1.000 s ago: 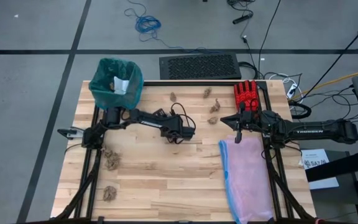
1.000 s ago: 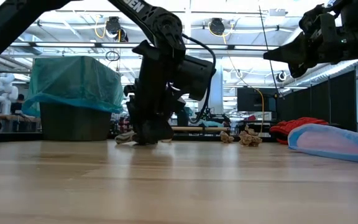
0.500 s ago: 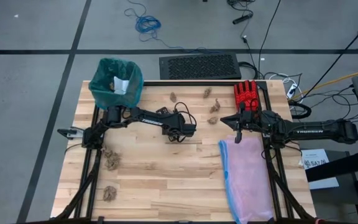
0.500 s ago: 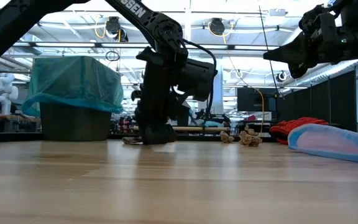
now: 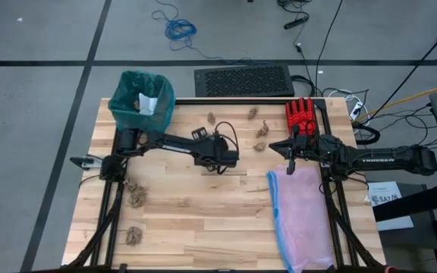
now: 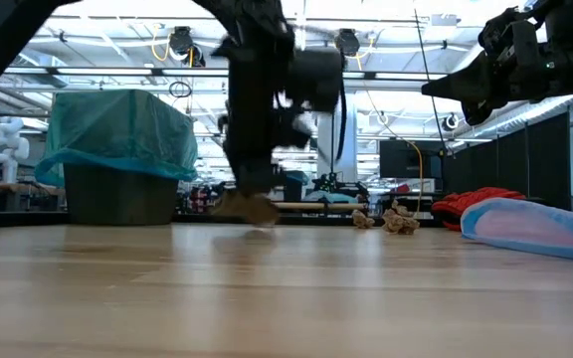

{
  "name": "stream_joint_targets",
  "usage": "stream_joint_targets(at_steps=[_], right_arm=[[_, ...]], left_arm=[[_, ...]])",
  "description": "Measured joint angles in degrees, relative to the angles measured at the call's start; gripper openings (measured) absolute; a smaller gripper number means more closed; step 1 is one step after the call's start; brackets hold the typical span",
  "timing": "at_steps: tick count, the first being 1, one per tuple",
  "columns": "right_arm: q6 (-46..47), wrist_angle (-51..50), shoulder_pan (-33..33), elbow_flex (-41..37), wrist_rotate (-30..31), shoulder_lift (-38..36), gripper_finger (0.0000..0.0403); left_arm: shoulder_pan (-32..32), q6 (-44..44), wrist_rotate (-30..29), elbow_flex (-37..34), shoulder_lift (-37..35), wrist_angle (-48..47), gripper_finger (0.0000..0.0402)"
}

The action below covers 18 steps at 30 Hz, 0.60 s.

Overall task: Place trash/remove bag and relplace
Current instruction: Put the brown paper into the black trash bin

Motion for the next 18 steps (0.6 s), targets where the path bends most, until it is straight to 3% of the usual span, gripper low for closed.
stream_joint_targets(at_steps=[12, 18], right_arm=[[0.02, -0.39, 0.00, 0.00, 0.02, 0.02, 0.0000], [0.02, -0.42, 0.00, 0.00, 0.00, 0.02, 0.0000]], left_arm=[[-0.83, -1.03, -8.24, 0.06, -22.45, -1.31, 0.0000], [1.60, 1.15, -8.81, 0.15, -35.36, -1.35, 0.0000]])
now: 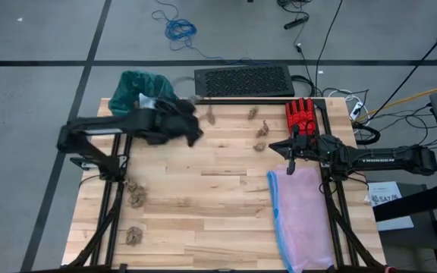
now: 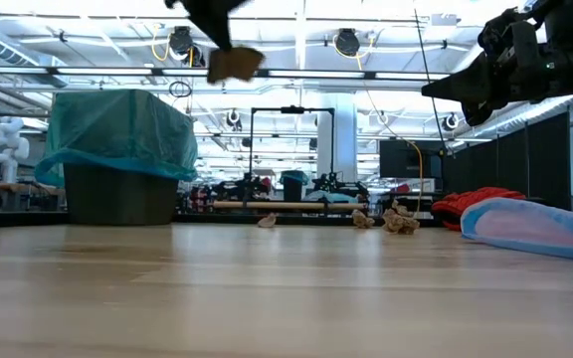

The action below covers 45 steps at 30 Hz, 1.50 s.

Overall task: Place trash/remove bag and relplace
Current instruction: Put the brown paper into the black trash bin, then put the brown napkin into the black trash bin

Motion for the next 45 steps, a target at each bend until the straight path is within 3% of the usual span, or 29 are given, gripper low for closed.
stream_joint_targets(at_steps=[7, 16, 23, 28, 38, 42, 45], right_arm=[[0.07, 0.40, 0.01, 0.00, 0.01, 0.02, 0.0000], [1.49, 0.39, 0.02, 0.00, 0.00, 0.02, 0.0000], [1.46, 0.37, 0.01, 0.00, 0.01, 0.02, 0.0000], [1.46, 0.35, 0.02, 0.00, 0.00, 0.02, 0.0000], [1.46, 0.09, 0.01, 0.00, 0.01, 0.02, 0.0000], [1.46, 0.09, 0.02, 0.00, 0.00, 0.02, 0.0000], [1.39, 0.09, 0.00, 0.00, 0.01, 0.02, 0.0000]], left_arm=[[6.92, -0.05, 0.02, 0.09, -8.11, -4.29, 0.0000], [19.44, -13.43, -0.61, 0.04, -7.78, -26.09, 0.0000], [26.21, -12.19, 2.19, 0.00, -7.76, -25.75, 0.0002], [27.56, -6.81, 2.06, 0.00, -6.70, -25.69, 0.0030], [27.52, -2.56, 2.33, 0.00, -5.92, -25.20, 0.0126], [26.63, 0.90, 5.38, 0.00, -6.39, -25.35, 0.0134], [22.98, 0.81, 10.19, 0.02, -6.53, -24.99, 0.0117]])
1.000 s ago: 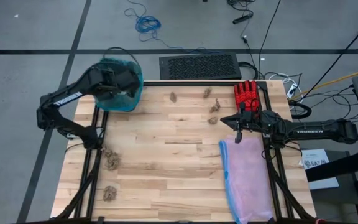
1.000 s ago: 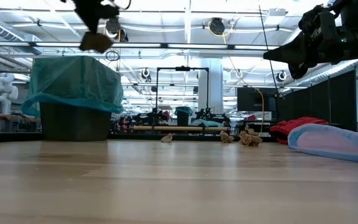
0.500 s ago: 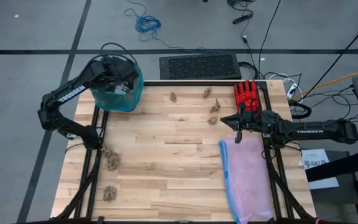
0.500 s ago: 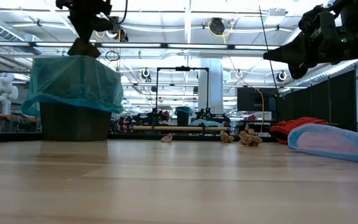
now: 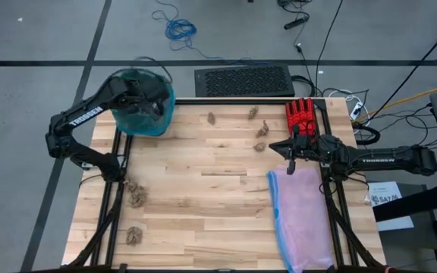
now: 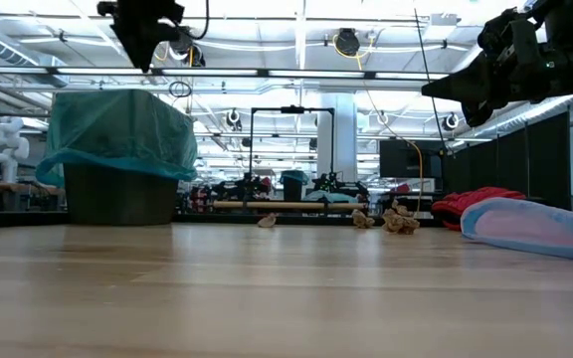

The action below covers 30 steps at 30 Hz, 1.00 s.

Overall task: Place trash/remove bag and relplace
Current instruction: Put the brown napkin into the black trash bin

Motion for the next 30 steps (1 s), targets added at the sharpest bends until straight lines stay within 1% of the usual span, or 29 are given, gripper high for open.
stream_joint_targets(at_steps=[2, 4, 6, 7, 9, 12, 18, 21, 27, 30], right_arm=[[-0.14, 0.00, 0.02, 0.00, -0.01, 0.00, 0.0000], [-0.12, 0.00, 0.00, 0.00, -0.01, 0.00, 0.0000], [-0.11, 0.00, 0.01, 0.00, 0.00, 0.00, 0.0000], [-0.03, -0.01, 0.00, 0.00, 0.00, -0.01, 0.0000], [0.06, -0.06, 0.01, 0.00, 0.00, 0.00, 0.0000], [0.06, -0.07, 0.00, 0.00, 0.01, 0.00, 0.0000], [0.07, -0.15, 0.02, 0.00, -0.01, 0.02, 0.0000], [0.08, -0.17, 0.00, 0.00, -0.01, 0.02, 0.0000], [0.06, -0.15, 0.00, 0.00, -0.01, 0.02, 0.0000], [0.08, -0.15, 0.00, 0.00, -0.01, 0.02, 0.0000]], left_arm=[[-3.44, -0.33, 3.23, 0.00, 0.09, 0.35, 0.0091], [-7.40, -1.43, 6.14, 0.00, 0.11, 0.80, 0.0056], [-11.40, -4.38, 7.96, 0.00, 0.17, 1.13, 0.0019], [-13.35, -6.35, 8.75, 0.00, 0.44, 1.02, 0.0010], [-17.48, -9.62, 10.06, -0.11, 1.07, 0.86, 0.0007], [-23.66, -14.52, 10.53, -1.63, 2.00, 0.77, 0.0002], [-34.88, -27.18, 13.73, -9.86, 3.82, 0.71, 0.0001], [-40.07, -34.76, 17.31, -14.93, 4.29, 1.21, 0.0001], [-50.74, -51.28, 27.06, -23.42, 4.70, 3.12, 0.0001], [-55.44, -60.01, 28.85, -26.24, 4.70, 6.50, 0.0001]])
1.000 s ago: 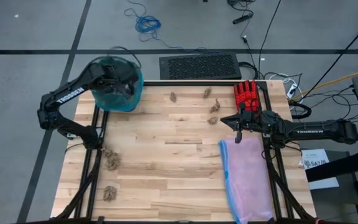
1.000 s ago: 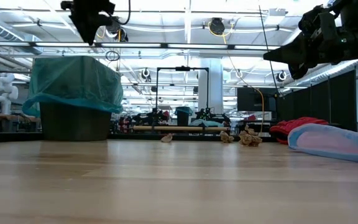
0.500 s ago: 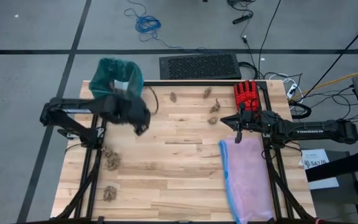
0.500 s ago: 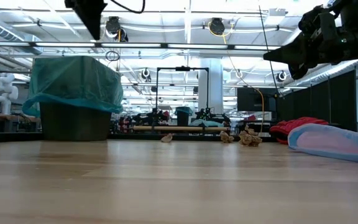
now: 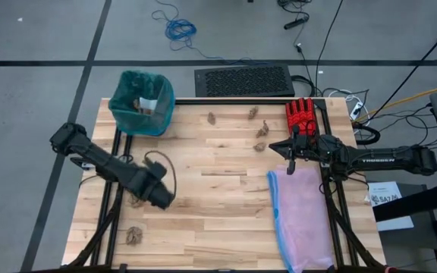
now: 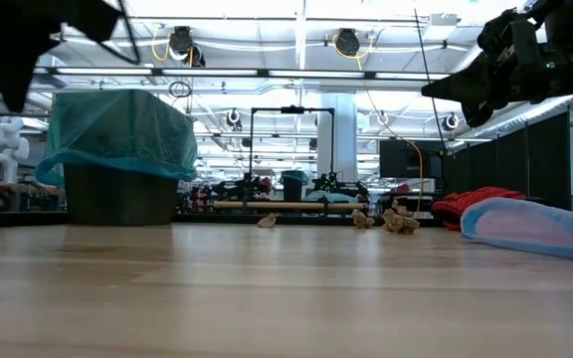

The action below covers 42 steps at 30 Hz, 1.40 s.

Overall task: Place trash/remove bag and relplace
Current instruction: Put the brown napkin into the black trash bin

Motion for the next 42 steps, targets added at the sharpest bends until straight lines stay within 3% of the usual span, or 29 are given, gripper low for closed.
stream_joint_targets(at_steps=[4, 8, 19, 24, 31, 37, 42], right_arm=[[-0.01, 0.00, 0.02, 0.00, -0.01, 0.00, 0.0000], [0.00, 0.00, 0.02, 0.00, -0.02, 0.00, 0.0000], [0.00, 0.02, 0.02, 0.00, -0.02, 0.02, 0.0000], [0.00, 0.02, 0.02, 0.00, -0.02, 0.02, 0.0000], [-0.02, 0.02, 0.15, 0.00, -0.02, 0.02, 0.0000], [-0.01, 0.04, 0.13, 0.00, -0.02, 0.02, 0.0000], [0.00, 0.04, 0.13, 0.00, -0.02, 0.02, 0.0000]], left_arm=[[-4.79, -7.54, 0.74, -3.08, 0.82, 4.04, 0.0003], [-7.63, -10.17, 5.85, -4.69, 3.48, 3.89, 0.0027], [-10.69, -12.50, 10.17, -7.99, 13.39, 0.02, 0.0152], [-10.69, -12.49, 13.73, -12.68, 15.21, 4.14, 0.0190], [-10.67, -12.49, 15.20, -20.47, 15.18, 12.68, 0.0199], [-10.61, -12.49, 15.50, -22.59, 14.93, 14.50, 0.0199], [-10.56, -13.82, 14.98, -22.73, 14.99, 15.65, 0.0167]])
